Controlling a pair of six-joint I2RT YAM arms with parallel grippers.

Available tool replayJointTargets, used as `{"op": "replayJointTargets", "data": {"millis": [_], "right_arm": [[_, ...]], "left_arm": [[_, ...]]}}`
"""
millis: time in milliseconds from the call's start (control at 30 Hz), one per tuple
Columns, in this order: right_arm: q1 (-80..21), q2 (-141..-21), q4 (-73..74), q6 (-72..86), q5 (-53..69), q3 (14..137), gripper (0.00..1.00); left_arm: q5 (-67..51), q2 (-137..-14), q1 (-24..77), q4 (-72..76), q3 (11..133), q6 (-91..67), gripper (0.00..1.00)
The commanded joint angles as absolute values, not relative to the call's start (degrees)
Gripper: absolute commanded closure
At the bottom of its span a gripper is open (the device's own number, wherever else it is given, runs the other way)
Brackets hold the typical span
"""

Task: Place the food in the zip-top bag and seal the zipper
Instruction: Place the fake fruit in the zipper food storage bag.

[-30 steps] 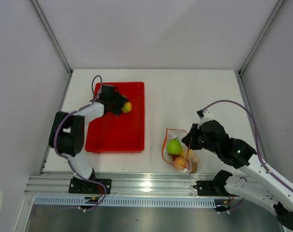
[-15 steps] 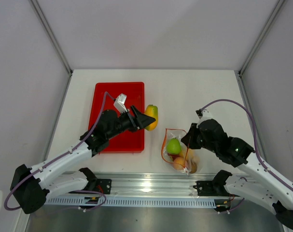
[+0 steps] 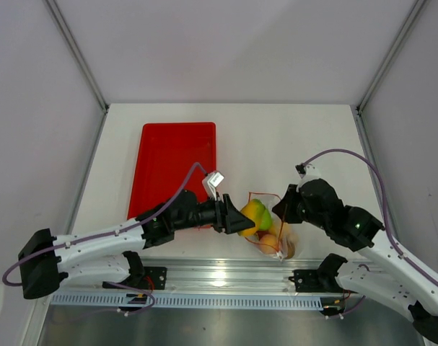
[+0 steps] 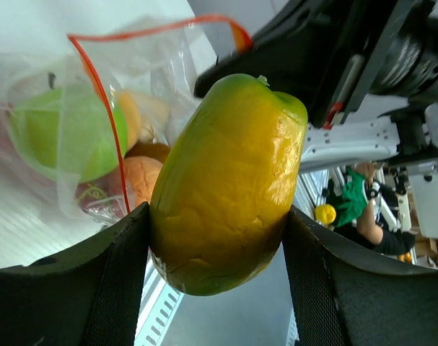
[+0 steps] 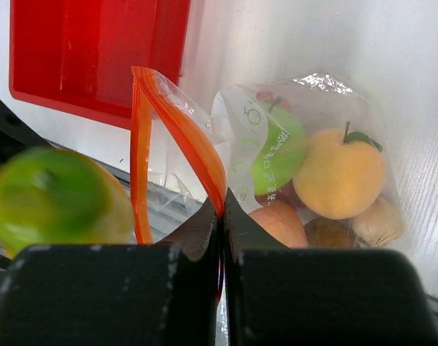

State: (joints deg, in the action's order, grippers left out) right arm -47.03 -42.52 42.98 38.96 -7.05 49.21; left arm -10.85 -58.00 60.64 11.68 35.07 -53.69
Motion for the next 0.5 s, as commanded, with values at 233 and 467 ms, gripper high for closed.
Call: {"op": "replayJointTargets", "data": {"millis": [233,467], "right_arm": [[-46.85,-40.34,44.47,39.37,-7.65,52.56,1.0],[-46.85,-39.64,44.74,39.37,-7.29,53.61,1.0]], "left_arm": [[-11.16,-65.73,63.54,18.02,37.88,-51.59,0.97],[-8.89,-70.13,63.54,8.99,43.23,-56.23,0.96]]}}
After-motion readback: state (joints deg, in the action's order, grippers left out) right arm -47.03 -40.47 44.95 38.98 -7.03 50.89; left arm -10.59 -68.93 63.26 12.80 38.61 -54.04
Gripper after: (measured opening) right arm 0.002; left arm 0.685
